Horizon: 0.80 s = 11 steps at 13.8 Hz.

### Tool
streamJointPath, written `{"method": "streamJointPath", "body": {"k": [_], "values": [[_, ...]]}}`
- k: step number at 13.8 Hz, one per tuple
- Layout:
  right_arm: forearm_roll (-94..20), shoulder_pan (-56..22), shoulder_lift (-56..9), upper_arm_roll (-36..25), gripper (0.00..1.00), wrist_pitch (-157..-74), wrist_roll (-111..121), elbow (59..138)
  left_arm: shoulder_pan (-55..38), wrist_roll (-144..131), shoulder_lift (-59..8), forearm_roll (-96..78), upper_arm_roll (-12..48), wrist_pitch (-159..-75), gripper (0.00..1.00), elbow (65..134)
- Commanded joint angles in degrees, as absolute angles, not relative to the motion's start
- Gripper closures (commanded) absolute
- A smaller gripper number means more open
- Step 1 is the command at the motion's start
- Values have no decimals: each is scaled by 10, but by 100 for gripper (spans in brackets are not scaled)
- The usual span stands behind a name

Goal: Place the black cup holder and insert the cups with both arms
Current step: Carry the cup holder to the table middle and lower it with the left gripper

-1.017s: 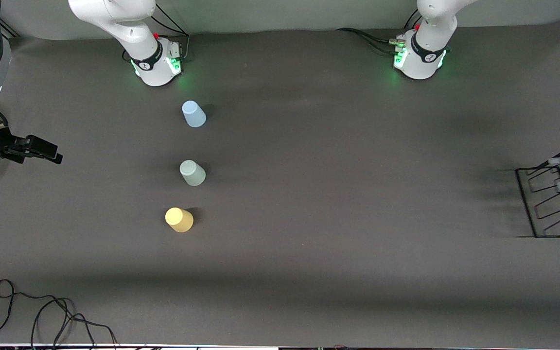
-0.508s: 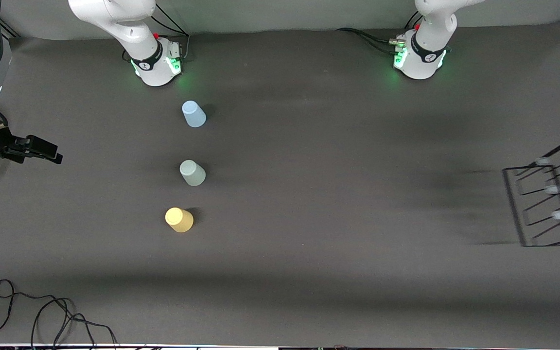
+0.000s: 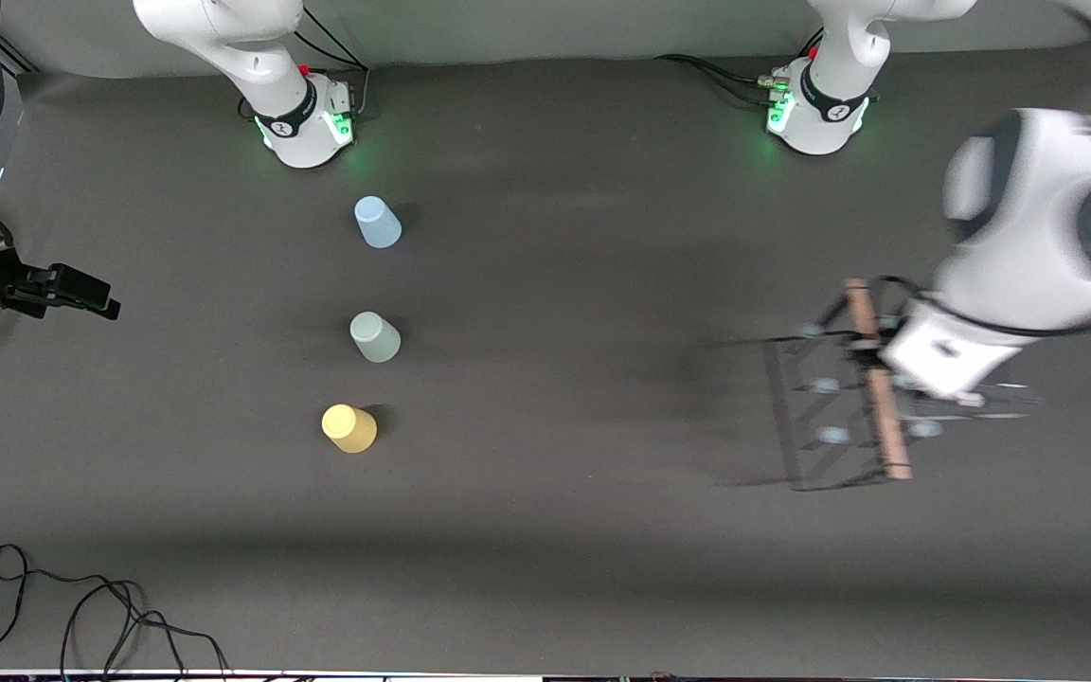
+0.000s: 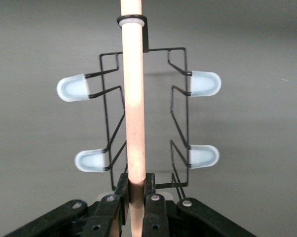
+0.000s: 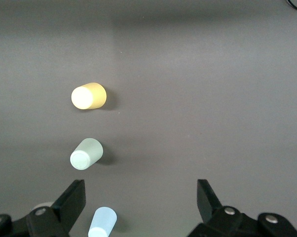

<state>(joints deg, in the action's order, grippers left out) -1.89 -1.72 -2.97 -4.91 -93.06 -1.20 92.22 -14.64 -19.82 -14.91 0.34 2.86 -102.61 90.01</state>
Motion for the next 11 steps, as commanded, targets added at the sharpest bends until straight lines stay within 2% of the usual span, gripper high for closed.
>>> {"method": "streamJointPath", "body": {"k": [1,4,7,11], "values": [[-7,-20,-18,-52,0,-930,-4,930,-247,-312,-184,3,16,-1040,100,867],[-7,-19,-18,-53,0,-929,-4,930,-337,-414,-236,-1,16,-1041,100,825],[-7,-20,-18,-53,0,-929,-4,931,-403,-467,-305,1,16,-1087,100,767],[-7,-19,-18,-53,0,-927,-4,931,-442,-521,-394,6,16,-1114,100,680]]}}
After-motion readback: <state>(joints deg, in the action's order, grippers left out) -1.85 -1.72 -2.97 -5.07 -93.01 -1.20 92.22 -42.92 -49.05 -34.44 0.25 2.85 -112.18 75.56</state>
